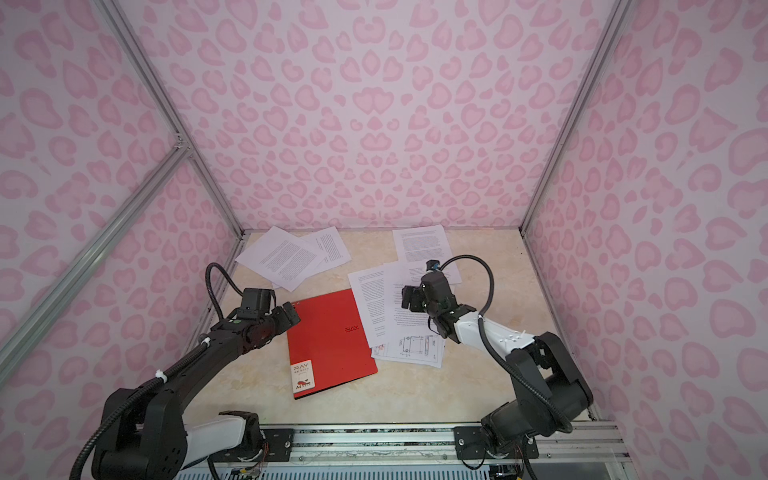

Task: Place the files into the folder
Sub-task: 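Move left gripper to red folder's near edge while right gripper reaches its far edge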

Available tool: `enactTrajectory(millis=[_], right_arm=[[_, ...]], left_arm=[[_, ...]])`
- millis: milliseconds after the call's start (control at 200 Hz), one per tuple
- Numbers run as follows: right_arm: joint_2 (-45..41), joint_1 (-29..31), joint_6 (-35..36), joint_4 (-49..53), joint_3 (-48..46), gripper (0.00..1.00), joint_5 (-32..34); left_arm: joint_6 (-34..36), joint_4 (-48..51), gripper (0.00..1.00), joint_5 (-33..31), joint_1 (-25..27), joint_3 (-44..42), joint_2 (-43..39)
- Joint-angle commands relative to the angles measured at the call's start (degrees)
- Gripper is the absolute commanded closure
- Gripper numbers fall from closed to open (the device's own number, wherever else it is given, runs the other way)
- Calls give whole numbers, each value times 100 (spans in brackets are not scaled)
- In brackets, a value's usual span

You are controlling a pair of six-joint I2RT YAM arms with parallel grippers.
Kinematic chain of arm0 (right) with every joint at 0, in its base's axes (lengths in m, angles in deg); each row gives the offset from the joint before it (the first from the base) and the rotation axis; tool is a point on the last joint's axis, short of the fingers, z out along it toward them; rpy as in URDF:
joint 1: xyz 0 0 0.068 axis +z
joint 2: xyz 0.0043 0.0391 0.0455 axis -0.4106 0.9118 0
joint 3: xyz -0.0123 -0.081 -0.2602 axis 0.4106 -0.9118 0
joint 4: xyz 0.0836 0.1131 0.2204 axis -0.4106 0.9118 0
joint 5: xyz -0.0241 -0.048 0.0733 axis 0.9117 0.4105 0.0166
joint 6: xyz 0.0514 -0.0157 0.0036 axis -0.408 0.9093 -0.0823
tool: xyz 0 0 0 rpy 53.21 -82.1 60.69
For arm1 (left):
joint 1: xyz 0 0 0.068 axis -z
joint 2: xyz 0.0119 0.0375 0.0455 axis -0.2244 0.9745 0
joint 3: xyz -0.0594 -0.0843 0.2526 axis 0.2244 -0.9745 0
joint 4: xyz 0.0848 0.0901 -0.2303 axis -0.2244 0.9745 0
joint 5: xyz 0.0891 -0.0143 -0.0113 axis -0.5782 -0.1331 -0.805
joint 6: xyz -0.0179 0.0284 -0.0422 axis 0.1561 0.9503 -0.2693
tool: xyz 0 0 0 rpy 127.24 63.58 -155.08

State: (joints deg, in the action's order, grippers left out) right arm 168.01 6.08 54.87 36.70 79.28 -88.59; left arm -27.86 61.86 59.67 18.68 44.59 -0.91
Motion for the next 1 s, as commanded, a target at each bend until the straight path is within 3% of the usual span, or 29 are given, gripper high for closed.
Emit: enactTrajectory(millis=[0,110,290,715,845,995], right_arm=[[491,655,50,99,257,7,-821],[1181,1215,-33,79,664,7,-1156],[1842,1159,-604,-386,712,7,-1268],[1795,-1,-1073,89,447,5,-362],[1607,57,-918,190,582,5,-442],[1284,547,-539,692,932,5,-381]], left_arm=[[-196,-188,0,227,-124,-37,207],[-172,-358,2,247,-129,-124,320],[-30,-465,4,287,-127,-140,449],[342,-835,13,744,9,-131,820],[304,-955,15,872,115,-74,1005],[197,-960,20,884,197,3,1103]])
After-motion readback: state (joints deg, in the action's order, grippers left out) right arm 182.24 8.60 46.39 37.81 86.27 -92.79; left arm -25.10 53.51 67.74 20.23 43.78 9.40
